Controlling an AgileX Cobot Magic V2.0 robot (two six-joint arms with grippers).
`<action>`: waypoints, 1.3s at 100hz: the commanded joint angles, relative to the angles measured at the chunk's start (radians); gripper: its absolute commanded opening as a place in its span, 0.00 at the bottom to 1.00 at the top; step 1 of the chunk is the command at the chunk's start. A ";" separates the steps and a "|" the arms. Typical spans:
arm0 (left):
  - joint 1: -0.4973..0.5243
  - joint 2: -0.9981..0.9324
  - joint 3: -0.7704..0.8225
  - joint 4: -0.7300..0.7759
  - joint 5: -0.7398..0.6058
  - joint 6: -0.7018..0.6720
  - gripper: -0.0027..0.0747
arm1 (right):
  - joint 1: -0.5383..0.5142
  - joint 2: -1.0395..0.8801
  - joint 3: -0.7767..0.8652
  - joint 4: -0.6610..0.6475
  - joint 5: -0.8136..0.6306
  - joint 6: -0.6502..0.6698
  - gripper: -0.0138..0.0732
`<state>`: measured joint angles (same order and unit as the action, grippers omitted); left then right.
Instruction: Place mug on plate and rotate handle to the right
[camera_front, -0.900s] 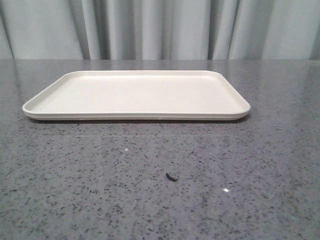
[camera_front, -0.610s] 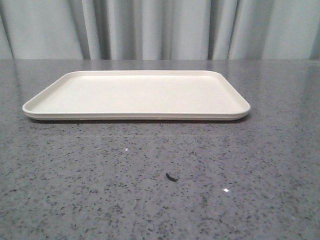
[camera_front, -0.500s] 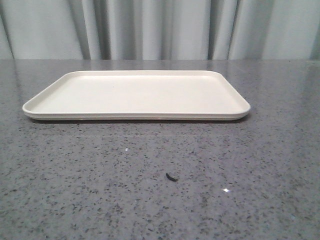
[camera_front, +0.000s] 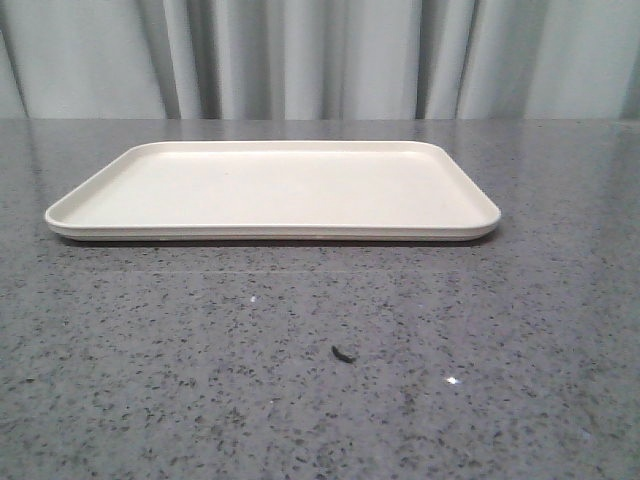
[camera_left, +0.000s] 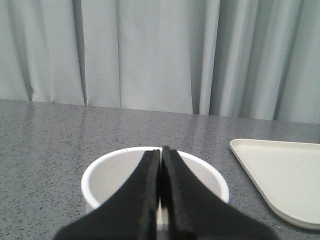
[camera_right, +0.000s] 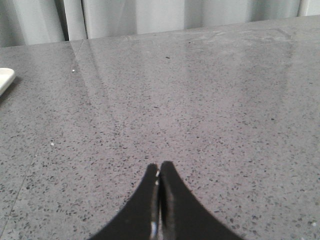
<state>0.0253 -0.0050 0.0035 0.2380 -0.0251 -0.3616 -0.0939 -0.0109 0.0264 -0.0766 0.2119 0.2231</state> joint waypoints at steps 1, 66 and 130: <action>0.001 -0.033 0.005 -0.004 -0.075 -0.002 0.01 | 0.000 -0.015 -0.001 -0.013 -0.085 -0.004 0.09; 0.001 -0.033 0.005 -0.004 -0.077 -0.002 0.01 | 0.000 -0.015 -0.001 -0.013 -0.098 -0.004 0.09; 0.001 -0.033 0.000 -0.006 -0.258 -0.006 0.01 | 0.000 -0.015 -0.002 0.005 -0.286 0.001 0.09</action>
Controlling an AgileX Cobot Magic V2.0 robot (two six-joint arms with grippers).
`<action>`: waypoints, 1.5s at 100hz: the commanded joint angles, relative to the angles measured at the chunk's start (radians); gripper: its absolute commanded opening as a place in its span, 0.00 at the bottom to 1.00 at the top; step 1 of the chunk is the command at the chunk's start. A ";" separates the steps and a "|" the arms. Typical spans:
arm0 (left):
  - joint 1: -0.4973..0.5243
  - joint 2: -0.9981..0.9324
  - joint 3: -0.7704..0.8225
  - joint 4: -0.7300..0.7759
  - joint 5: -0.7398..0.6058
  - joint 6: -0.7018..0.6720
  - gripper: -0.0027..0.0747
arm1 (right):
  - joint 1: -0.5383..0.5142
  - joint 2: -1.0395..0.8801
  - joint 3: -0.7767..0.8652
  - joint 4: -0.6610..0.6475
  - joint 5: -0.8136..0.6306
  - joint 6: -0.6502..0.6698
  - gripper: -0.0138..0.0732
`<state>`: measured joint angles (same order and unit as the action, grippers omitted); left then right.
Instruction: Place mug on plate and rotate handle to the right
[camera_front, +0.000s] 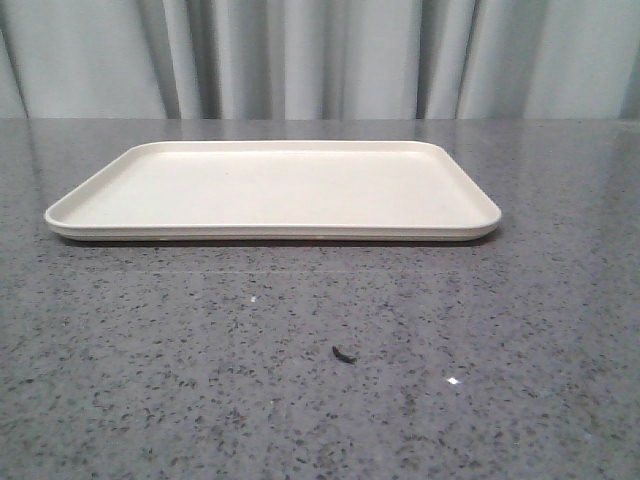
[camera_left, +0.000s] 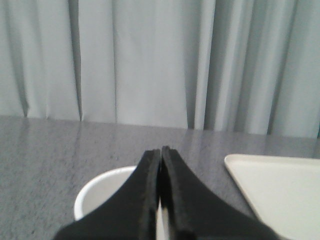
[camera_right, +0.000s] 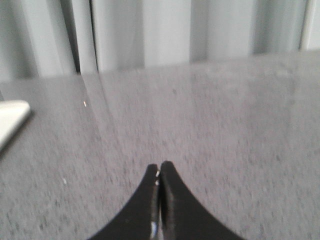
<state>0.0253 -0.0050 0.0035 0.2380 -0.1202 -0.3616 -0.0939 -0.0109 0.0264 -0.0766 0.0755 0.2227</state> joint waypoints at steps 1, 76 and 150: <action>0.001 -0.033 0.000 -0.008 -0.168 -0.007 0.01 | 0.000 -0.015 -0.002 0.008 -0.159 0.001 0.09; 0.001 0.072 -0.527 -0.047 0.162 -0.088 0.01 | 0.020 0.218 -0.591 0.131 0.001 0.024 0.09; -0.181 0.500 -1.088 -0.047 0.651 0.119 0.12 | 0.203 0.427 -0.889 0.077 -0.087 0.018 0.54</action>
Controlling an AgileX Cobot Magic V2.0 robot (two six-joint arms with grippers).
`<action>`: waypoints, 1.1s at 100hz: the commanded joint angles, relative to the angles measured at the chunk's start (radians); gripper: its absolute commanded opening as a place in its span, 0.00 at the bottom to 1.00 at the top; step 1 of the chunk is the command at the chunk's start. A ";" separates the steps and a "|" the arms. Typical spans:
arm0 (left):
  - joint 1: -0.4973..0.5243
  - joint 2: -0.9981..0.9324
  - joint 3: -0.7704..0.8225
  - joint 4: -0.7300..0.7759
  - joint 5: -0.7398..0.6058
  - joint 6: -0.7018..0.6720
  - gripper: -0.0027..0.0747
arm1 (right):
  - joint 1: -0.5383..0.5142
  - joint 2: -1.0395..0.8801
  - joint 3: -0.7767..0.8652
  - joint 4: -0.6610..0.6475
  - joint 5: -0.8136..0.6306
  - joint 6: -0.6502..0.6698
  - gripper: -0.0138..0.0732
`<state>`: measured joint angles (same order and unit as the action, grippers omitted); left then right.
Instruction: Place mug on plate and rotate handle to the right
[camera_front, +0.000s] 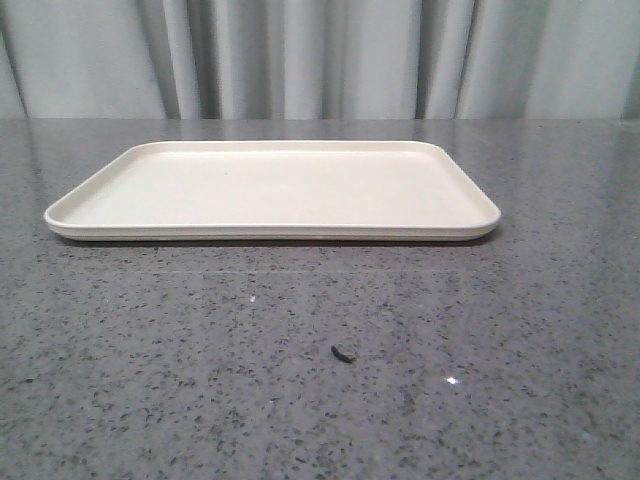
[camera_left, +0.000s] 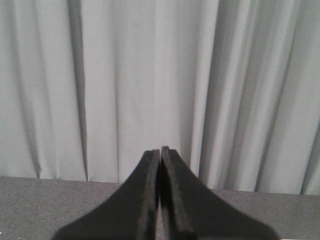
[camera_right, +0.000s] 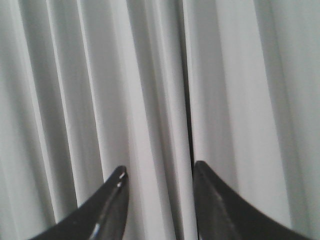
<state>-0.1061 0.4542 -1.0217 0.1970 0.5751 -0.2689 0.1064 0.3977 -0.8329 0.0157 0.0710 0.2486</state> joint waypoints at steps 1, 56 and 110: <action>-0.059 0.041 -0.065 -0.006 -0.045 0.029 0.13 | 0.003 0.018 -0.030 -0.016 -0.084 -0.008 0.54; -0.199 0.220 -0.392 0.124 0.384 0.040 0.44 | 0.003 0.173 -0.302 -0.187 0.188 -0.011 0.54; -0.199 0.524 -0.600 0.188 0.691 0.215 0.44 | 0.003 0.460 -0.672 -0.208 0.541 -0.178 0.54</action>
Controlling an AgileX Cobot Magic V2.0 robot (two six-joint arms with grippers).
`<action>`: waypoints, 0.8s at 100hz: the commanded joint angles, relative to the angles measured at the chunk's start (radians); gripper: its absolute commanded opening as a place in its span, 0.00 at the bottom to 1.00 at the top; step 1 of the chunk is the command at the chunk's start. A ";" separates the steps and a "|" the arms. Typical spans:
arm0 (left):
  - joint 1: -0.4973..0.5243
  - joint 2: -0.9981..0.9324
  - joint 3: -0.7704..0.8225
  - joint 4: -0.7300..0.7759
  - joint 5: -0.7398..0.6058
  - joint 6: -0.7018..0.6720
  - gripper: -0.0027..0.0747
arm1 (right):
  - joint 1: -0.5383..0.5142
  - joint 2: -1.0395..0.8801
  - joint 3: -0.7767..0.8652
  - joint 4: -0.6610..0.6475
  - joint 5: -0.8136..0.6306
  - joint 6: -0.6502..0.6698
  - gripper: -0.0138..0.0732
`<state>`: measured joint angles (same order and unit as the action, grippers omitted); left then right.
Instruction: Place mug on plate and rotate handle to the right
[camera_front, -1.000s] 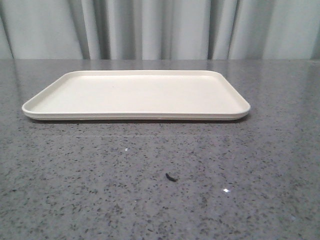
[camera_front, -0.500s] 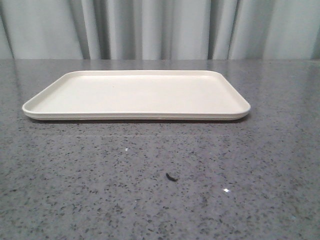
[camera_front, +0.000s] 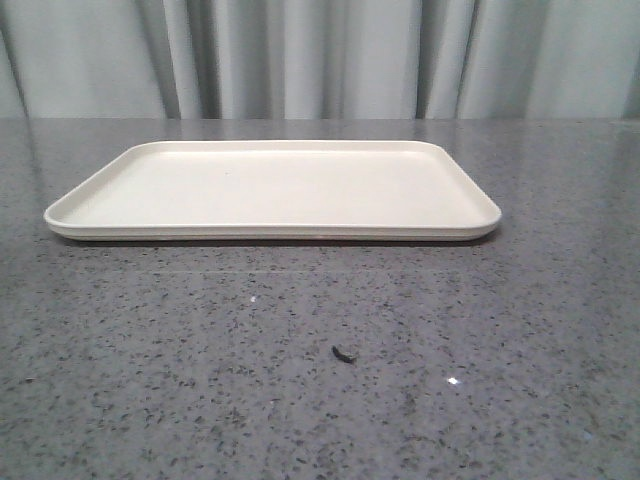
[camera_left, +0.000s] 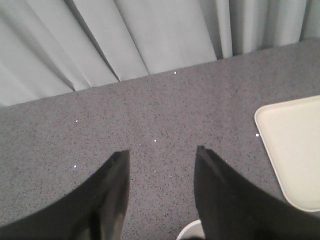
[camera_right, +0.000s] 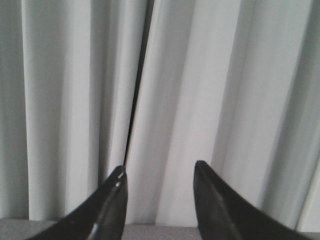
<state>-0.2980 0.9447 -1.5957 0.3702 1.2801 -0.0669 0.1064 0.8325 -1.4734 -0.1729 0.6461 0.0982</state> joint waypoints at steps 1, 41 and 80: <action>-0.007 0.035 -0.026 0.015 -0.014 0.013 0.44 | 0.003 0.030 -0.032 -0.018 -0.032 -0.030 0.54; 0.077 0.107 0.198 0.021 -0.014 0.014 0.44 | 0.003 0.101 -0.032 -0.018 0.004 -0.060 0.54; 0.125 0.107 0.444 0.001 -0.014 0.016 0.44 | 0.006 0.148 -0.032 -0.018 0.011 -0.061 0.54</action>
<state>-0.1789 1.0615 -1.1448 0.3556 1.2656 -0.0482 0.1112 0.9769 -1.4757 -0.1729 0.7295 0.0475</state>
